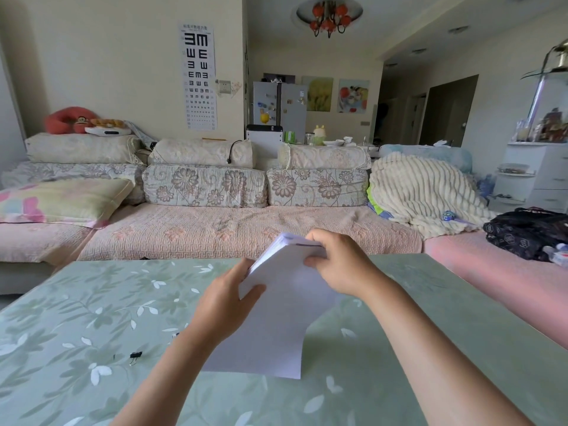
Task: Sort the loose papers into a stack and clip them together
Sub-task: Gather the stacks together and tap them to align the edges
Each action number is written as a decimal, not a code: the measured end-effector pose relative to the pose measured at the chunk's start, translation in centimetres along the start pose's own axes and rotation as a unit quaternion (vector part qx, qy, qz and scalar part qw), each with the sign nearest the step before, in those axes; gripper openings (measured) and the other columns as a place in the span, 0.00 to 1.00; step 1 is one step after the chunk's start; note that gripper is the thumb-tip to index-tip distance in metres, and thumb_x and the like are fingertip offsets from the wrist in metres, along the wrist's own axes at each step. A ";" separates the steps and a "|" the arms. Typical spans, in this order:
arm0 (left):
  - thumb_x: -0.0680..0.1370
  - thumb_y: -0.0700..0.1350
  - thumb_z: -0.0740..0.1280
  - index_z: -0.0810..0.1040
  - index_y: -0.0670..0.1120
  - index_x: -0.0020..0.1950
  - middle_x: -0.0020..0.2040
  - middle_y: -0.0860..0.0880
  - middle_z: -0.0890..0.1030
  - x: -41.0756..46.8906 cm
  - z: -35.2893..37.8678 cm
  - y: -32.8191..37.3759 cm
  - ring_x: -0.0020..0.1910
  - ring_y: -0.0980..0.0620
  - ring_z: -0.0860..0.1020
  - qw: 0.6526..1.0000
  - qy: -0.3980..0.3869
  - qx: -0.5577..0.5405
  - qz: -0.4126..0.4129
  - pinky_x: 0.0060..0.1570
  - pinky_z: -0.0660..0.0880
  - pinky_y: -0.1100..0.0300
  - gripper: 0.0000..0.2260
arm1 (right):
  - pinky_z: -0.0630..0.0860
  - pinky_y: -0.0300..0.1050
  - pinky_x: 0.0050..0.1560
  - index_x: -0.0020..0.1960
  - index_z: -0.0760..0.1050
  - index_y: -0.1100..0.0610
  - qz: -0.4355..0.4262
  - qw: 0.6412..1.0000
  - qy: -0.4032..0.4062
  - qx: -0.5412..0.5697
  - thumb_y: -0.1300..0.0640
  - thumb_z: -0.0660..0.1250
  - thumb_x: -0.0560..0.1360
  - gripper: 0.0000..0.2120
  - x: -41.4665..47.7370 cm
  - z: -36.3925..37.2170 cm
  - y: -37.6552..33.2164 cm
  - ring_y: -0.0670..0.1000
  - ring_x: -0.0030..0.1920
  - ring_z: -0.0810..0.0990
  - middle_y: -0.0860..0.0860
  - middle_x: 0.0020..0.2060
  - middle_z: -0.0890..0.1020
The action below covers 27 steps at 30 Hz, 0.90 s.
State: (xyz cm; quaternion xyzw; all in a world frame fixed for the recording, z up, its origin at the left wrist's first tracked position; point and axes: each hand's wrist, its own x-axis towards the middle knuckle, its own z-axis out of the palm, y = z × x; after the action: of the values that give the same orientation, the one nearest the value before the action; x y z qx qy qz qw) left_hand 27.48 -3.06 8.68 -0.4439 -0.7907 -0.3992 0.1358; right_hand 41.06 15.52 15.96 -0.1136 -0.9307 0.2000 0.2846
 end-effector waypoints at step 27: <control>0.71 0.60 0.71 0.74 0.52 0.51 0.49 0.52 0.79 -1.4 1.5 -1.8 0.50 0.53 0.77 0.867 0.189 -0.376 -0.268 0.51 0.71 0.56 0.16 | 0.76 0.45 0.44 0.57 0.76 0.54 0.301 0.871 0.094 0.377 0.70 0.68 0.69 0.19 -5.1 8.6 9.6 0.52 0.49 0.84 0.51 0.49 0.85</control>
State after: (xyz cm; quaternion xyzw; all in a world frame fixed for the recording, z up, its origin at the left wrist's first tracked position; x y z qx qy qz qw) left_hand 27.06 -3.35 6.00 -0.1490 -0.6286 -0.7633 -0.0066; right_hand 41.16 19.76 2.79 -0.2910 -0.6743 0.5997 0.3176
